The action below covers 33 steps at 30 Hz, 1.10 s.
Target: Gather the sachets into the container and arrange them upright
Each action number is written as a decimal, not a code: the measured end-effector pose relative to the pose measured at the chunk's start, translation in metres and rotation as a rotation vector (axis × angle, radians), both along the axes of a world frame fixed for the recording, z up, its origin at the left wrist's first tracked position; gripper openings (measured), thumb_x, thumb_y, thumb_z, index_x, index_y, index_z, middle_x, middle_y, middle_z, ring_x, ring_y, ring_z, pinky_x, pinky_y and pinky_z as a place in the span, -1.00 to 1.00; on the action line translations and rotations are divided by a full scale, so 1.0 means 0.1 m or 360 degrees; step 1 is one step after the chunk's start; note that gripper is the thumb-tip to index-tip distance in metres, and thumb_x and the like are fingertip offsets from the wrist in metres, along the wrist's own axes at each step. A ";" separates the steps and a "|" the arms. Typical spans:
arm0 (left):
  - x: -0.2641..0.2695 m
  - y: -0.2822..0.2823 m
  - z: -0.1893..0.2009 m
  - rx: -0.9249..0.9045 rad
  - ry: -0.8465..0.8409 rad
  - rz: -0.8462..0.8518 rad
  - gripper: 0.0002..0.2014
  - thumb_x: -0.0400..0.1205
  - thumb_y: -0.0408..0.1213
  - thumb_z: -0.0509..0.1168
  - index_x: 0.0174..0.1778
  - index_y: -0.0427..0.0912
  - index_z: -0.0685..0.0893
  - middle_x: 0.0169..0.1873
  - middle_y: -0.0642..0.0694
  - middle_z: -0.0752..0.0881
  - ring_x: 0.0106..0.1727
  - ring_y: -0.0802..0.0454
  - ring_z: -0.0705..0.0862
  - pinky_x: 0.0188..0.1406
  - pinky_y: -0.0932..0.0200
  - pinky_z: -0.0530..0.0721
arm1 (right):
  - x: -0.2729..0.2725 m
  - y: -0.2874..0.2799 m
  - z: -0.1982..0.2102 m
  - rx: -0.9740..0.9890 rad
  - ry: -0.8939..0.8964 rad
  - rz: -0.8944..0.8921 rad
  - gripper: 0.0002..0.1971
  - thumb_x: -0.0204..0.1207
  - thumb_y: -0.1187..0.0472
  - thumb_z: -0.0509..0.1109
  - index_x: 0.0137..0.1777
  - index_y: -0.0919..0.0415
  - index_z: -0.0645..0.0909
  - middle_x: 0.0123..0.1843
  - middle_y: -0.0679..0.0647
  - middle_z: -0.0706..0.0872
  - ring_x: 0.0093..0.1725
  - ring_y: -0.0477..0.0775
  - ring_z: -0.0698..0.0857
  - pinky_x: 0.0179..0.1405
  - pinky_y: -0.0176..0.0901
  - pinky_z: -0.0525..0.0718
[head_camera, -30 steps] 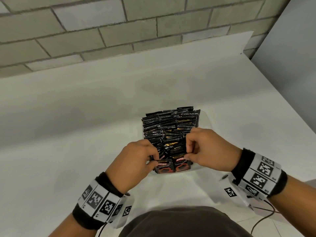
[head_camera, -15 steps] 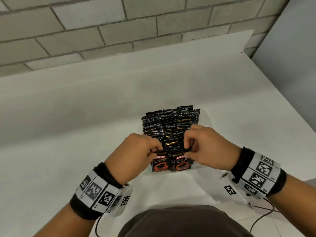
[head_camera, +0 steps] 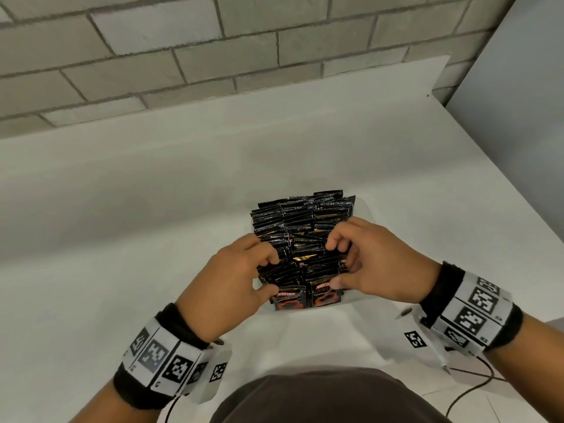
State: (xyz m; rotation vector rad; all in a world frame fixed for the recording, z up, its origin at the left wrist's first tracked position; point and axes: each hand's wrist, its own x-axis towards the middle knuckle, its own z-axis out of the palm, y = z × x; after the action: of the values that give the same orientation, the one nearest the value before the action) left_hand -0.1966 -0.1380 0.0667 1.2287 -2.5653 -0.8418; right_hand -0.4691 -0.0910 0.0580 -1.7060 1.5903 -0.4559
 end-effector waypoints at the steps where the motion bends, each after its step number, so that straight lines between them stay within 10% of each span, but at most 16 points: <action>1: 0.02 -0.01 0.00 0.0026 0.0008 0.0027 -0.63 0.43 -0.16 0.67 0.07 0.11 0.69 -0.07 0.28 0.56 -0.19 0.32 0.62 -0.19 0.48 0.57 | 0.00 0.00 -0.01 0.0018 -0.0006 0.0003 -0.49 0.20 0.14 0.79 0.06 -0.10 0.59 0.04 -0.10 0.56 -0.22 -0.04 0.72 -0.17 -0.18 0.76; 6: 0.00 0.02 -0.05 0.0067 0.0024 0.0011 -0.69 0.41 -0.26 0.68 -0.12 0.03 0.68 -0.16 0.25 0.58 -0.21 0.17 0.64 -0.17 0.20 0.68 | 0.09 0.00 -0.03 0.0010 0.0002 0.0070 -0.53 0.20 0.23 0.79 -0.02 -0.07 0.61 -0.02 -0.07 0.59 -0.25 -0.05 0.70 -0.20 -0.24 0.75; 11: 0.11 -0.10 -0.02 0.0073 0.0130 0.0186 -0.67 0.46 -0.14 0.64 -0.03 0.10 0.62 -0.09 0.18 0.63 -0.20 0.12 0.70 -0.20 0.37 0.63 | -0.11 -0.12 0.18 -0.0079 -0.0004 -0.0188 -0.67 0.32 -0.03 0.72 -0.04 -0.05 0.66 -0.10 -0.10 0.71 -0.27 -0.09 0.76 -0.23 -0.25 0.71; 14: 0.16 -0.25 -0.07 0.0065 0.0141 0.0370 -0.68 0.56 -0.18 0.57 0.16 0.07 0.65 0.03 0.15 0.68 -0.19 0.20 0.76 -0.17 0.43 0.64 | -0.28 -0.29 0.13 -0.0285 0.0266 -0.0438 -0.90 0.58 0.20 0.48 0.07 0.10 0.73 -0.18 -0.07 0.79 -0.24 -0.02 0.79 -0.20 -0.34 0.60; 19: 0.09 -0.40 -0.14 0.0144 0.0072 0.0454 -0.55 0.62 -0.17 0.52 0.43 -0.01 0.62 0.21 0.18 0.75 -0.14 0.37 0.77 0.05 0.33 0.69 | -0.29 -0.51 -0.03 -0.0315 0.0503 -0.0423 -0.72 0.63 0.33 0.32 0.27 0.22 0.73 -0.05 0.08 0.86 -0.08 0.09 0.80 0.04 -0.31 0.57; 24: 0.03 -0.43 -0.15 0.0203 0.0047 0.0493 -0.52 0.60 -0.16 0.54 0.45 -0.04 0.63 0.02 0.18 0.76 -0.10 0.44 0.76 -0.05 0.68 0.48 | -0.25 -0.60 -0.08 -0.0284 0.0316 -0.0551 -0.80 0.53 0.33 0.44 0.12 0.13 0.75 -0.08 0.01 0.79 -0.20 -0.12 0.70 -0.23 -0.68 0.45; 28: 0.03 -0.45 -0.15 0.0211 0.0117 0.0503 -0.33 0.56 -0.17 0.57 0.58 0.01 0.49 0.37 0.17 0.67 -0.03 0.28 0.81 0.11 0.42 0.65 | -0.30 -0.64 -0.03 -0.0325 0.0363 -0.0564 -0.70 0.50 0.33 0.50 0.22 0.14 0.68 0.04 0.04 0.73 -0.11 0.04 0.74 -0.10 -0.35 0.54; 33: 0.00 -0.48 -0.13 0.0271 0.0154 0.0451 -0.28 0.56 -0.21 0.57 0.63 0.07 0.45 0.40 0.21 0.65 0.02 0.29 0.79 0.10 0.46 0.64 | -0.30 -0.69 0.02 -0.0126 0.0353 -0.0448 -0.68 0.56 0.28 0.48 0.31 0.11 0.66 -0.07 -0.04 0.76 -0.15 -0.08 0.72 -0.28 -0.65 0.43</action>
State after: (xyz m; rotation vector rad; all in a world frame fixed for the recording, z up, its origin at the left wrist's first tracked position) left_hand -0.1963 -0.1861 0.0536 1.5137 -2.2117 -1.0417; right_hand -0.4989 -0.1600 0.0596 -1.6417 2.0112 -0.4863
